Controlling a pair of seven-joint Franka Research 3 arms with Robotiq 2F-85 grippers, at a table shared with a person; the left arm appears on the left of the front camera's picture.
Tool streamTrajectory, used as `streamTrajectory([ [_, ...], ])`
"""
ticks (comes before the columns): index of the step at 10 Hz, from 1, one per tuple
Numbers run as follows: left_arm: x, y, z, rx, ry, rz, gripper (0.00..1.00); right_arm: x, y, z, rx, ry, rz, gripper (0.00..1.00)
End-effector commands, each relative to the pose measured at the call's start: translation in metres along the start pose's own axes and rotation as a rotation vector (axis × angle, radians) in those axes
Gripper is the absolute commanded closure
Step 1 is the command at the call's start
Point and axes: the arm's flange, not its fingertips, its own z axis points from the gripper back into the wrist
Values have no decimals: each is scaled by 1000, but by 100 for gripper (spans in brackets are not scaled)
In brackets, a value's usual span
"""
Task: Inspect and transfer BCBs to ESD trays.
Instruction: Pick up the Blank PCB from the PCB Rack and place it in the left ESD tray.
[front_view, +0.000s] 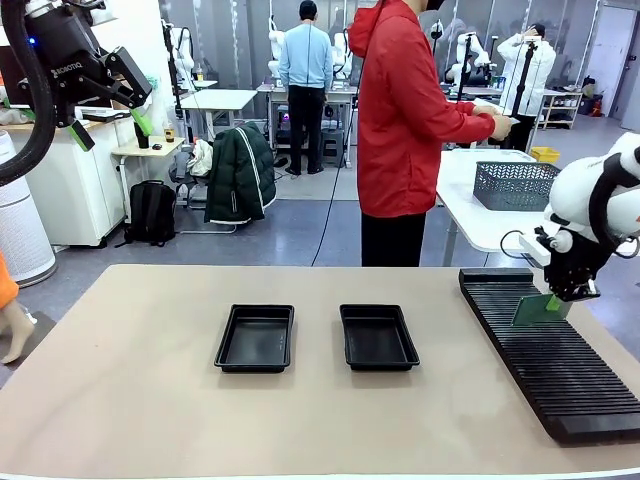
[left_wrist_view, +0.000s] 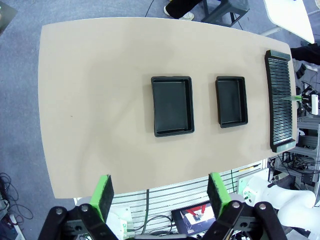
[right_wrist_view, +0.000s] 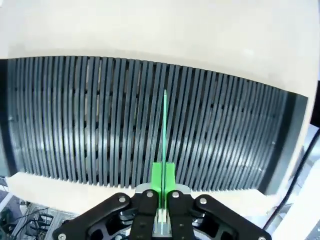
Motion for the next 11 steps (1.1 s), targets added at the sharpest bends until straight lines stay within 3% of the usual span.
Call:
streamTrajectory([
  [1, -1, 1, 0, -2, -1, 4, 0, 4, 5, 48, 19, 7, -10, 100],
  [6, -1, 1, 0, -2, -1, 4, 0, 15, 8, 187, 16, -52, -66, 100],
  [11, -1, 1, 0, -2, -1, 4, 0, 16, 23, 273, -29, -35, -103, 100],
])
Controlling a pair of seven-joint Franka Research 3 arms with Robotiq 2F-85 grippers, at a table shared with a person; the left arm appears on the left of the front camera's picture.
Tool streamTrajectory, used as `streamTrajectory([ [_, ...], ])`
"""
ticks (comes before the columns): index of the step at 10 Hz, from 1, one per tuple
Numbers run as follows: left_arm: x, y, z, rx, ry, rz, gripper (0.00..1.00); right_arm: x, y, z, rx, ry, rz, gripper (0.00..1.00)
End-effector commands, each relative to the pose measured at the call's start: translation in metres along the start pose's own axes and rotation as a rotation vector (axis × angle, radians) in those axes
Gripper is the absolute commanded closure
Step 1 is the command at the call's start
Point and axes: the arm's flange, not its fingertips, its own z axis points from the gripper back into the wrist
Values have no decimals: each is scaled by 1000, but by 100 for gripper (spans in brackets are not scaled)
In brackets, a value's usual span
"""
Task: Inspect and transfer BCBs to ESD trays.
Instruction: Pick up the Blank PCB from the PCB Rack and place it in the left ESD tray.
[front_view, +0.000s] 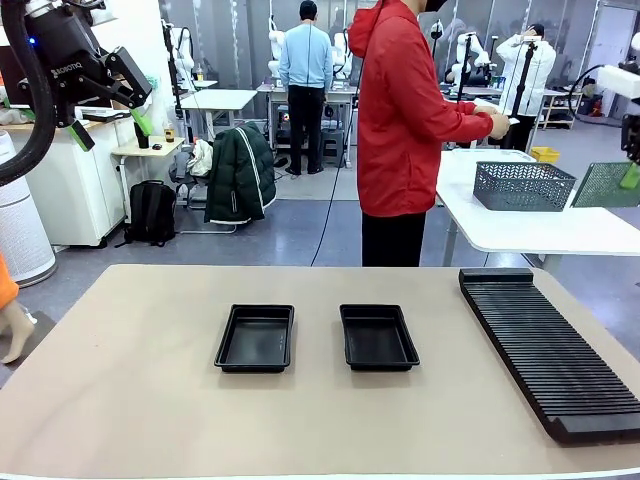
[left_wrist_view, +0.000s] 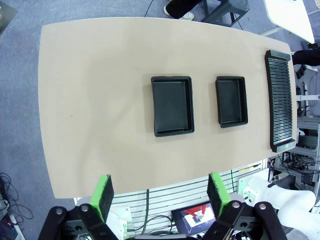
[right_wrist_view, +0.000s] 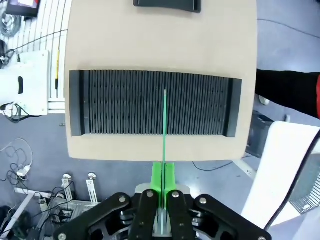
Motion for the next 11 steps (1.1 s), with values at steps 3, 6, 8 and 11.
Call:
streamTrajectory([
  [3, -1, 1, 0, -2, -1, 4, 0, 0, 1, 11, -10, 1, -3, 100],
  [6, -1, 1, 0, -2, -1, 4, 0, 0, 1, 11, -10, 1, -3, 100],
  [8, -1, 1, 0, -2, -1, 4, 0, 0, 1, 11, -10, 1, -3, 100],
  [11, -1, 1, 0, -2, -1, 4, 0, 0, 1, 11, -10, 1, -3, 100],
])
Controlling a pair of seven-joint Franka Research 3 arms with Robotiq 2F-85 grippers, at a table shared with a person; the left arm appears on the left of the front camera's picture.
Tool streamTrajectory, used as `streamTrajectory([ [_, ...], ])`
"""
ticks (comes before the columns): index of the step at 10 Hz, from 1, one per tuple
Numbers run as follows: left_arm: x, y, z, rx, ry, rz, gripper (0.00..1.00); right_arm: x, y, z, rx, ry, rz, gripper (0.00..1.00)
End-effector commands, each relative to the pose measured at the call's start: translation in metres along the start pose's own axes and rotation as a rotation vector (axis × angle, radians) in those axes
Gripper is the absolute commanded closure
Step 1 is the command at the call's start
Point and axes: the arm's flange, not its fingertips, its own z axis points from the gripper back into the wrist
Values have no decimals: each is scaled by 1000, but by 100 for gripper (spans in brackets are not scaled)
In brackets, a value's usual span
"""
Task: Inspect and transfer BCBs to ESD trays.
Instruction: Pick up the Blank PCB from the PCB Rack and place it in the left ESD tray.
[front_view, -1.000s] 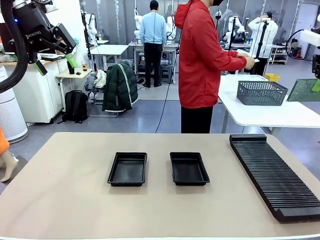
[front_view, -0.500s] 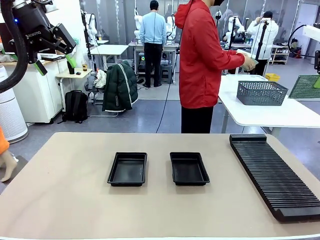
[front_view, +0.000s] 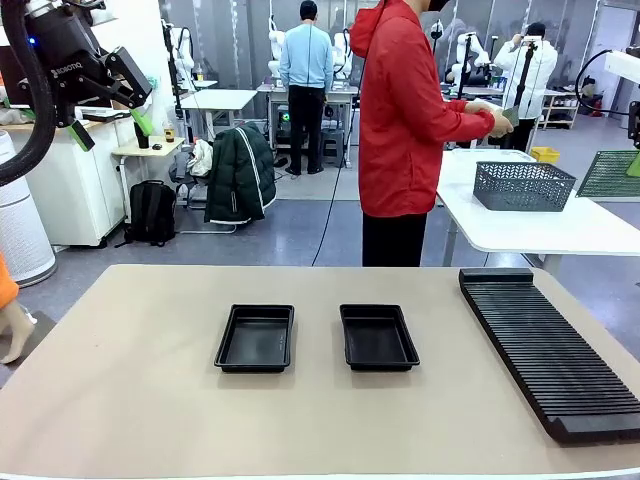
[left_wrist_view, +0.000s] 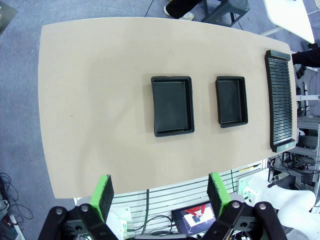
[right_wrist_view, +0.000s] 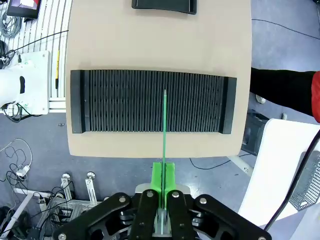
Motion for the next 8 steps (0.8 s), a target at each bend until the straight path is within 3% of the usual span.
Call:
streamTrajectory([
  [1, -1, 1, 0, -2, -1, 4, 0, 0, 1, -3, -2, 2, -2, 100],
  [5, -1, 1, 0, -2, -1, 4, 0, 0, 0, 0, 0, 0, 0, 97],
  [8, -1, 1, 0, -2, -1, 4, 0, 24, -12, -25, 91, -145, -299, 97],
])
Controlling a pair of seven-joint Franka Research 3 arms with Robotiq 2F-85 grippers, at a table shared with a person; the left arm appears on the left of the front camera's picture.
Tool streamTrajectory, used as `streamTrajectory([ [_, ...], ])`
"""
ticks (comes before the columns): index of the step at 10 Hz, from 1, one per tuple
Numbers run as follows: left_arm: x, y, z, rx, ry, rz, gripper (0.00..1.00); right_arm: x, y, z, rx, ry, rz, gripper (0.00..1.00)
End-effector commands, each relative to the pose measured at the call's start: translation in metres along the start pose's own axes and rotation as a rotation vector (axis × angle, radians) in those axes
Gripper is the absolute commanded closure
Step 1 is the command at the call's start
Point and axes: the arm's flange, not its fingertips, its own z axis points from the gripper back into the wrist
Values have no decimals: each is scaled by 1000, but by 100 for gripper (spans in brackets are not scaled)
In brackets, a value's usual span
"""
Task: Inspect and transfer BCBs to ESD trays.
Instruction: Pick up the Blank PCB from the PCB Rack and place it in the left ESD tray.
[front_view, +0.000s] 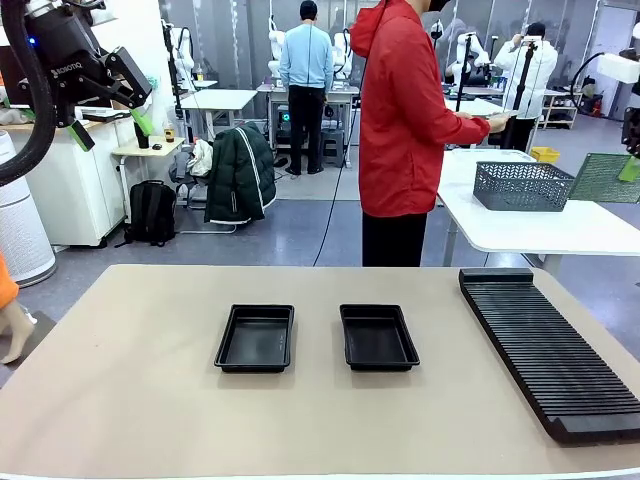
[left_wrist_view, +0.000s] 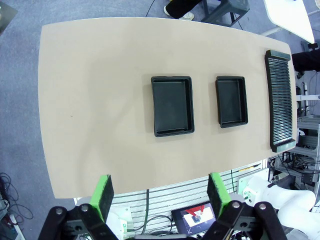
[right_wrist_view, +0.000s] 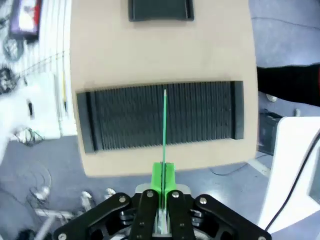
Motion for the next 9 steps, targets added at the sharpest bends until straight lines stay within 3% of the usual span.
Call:
streamTrajectory([
  [1, -1, 1, 0, -2, -1, 4, 0, 30, -6, -19, 67, -131, -239, 97],
  [4, -1, 1, 0, -2, -1, 4, 0, 84, -12, -78, 248, -306, -523, 97],
  [9, -1, 1, 0, -2, -1, 4, 0, 185, 7, -211, 426, -565, -909, 97],
])
